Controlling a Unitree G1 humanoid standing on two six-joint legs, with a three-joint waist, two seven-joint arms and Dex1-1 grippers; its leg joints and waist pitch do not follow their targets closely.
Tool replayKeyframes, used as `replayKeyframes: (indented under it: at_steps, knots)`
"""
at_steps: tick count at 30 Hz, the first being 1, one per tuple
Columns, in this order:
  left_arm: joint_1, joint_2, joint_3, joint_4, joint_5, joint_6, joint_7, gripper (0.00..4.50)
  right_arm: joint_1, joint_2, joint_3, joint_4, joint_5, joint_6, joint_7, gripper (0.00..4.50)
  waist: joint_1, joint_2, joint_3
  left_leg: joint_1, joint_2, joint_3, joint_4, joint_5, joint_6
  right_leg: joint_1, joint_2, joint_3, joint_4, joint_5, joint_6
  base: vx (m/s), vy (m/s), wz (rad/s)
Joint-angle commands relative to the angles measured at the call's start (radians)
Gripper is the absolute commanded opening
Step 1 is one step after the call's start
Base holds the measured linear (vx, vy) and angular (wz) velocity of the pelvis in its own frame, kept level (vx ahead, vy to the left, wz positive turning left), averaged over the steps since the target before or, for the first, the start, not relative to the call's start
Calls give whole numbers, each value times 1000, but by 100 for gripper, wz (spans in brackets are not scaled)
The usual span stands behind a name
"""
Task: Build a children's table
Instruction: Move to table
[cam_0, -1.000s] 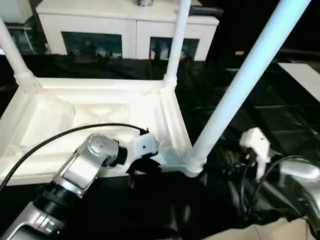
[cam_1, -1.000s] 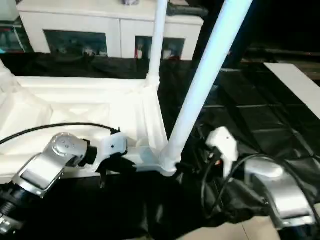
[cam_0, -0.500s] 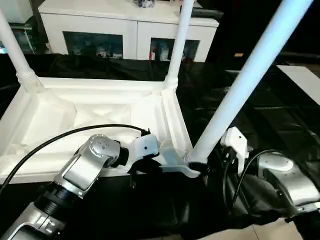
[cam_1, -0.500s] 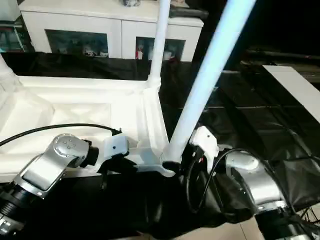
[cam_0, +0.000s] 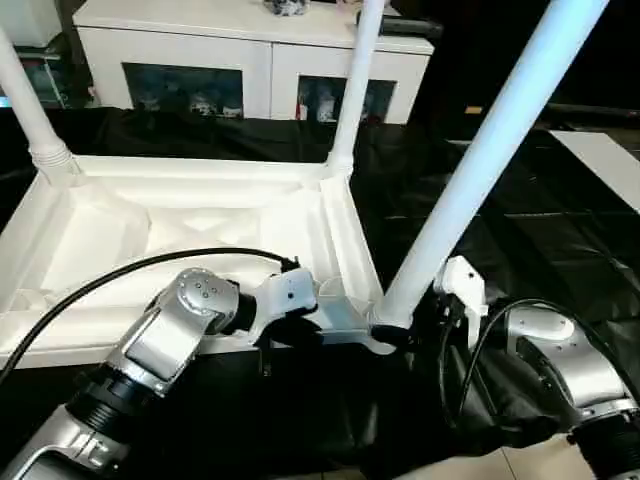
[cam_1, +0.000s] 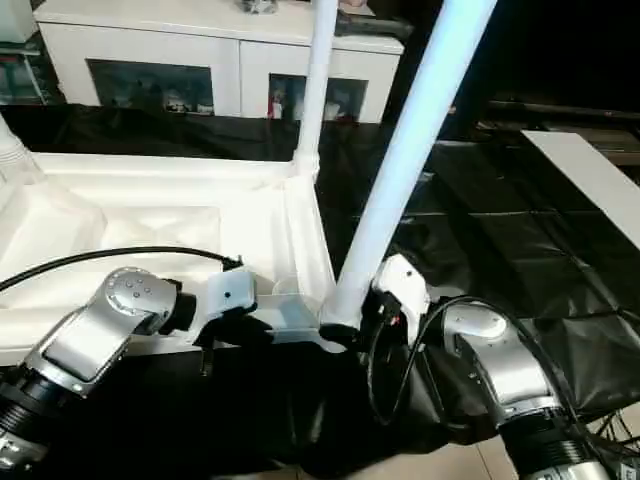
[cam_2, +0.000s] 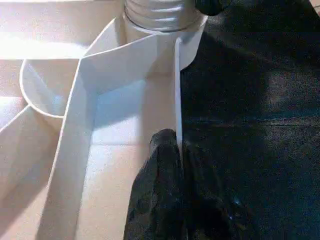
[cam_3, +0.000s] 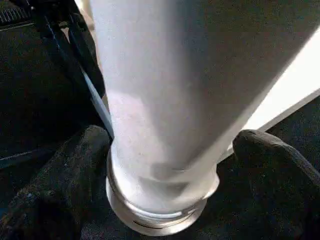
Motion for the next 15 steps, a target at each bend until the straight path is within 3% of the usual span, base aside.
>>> replayKeyframes:
  at_steps: [1, 4, 15]
  knots:
    - [2, -7, -21, -24, -11, 5, -12, 0, -8, -3, -5, 4, 4, -14, 9, 402, -1, 5, -61, 42, 80, -45, -85, -316, -30, 20, -47, 33, -61, -250, -219, 0, 0, 0]
    - [3, -4, -21, -25, -13, 5, -13, 0, -7, 4, -6, 11, 6, -13, 13, 395, -1, 7, -62, 43, 79, -44, -85, -314, -29, 20, -46, 33, -60, -239, -223, 0, 0, 0]
    - [6, 7, -23, -28, -17, 11, -19, 0, -8, 19, -11, 20, 16, -10, 23, 300, 0, 11, -62, 43, 79, -45, -86, -317, -33, 21, -46, 33, -58, -229, -229, 0, 0, 0]
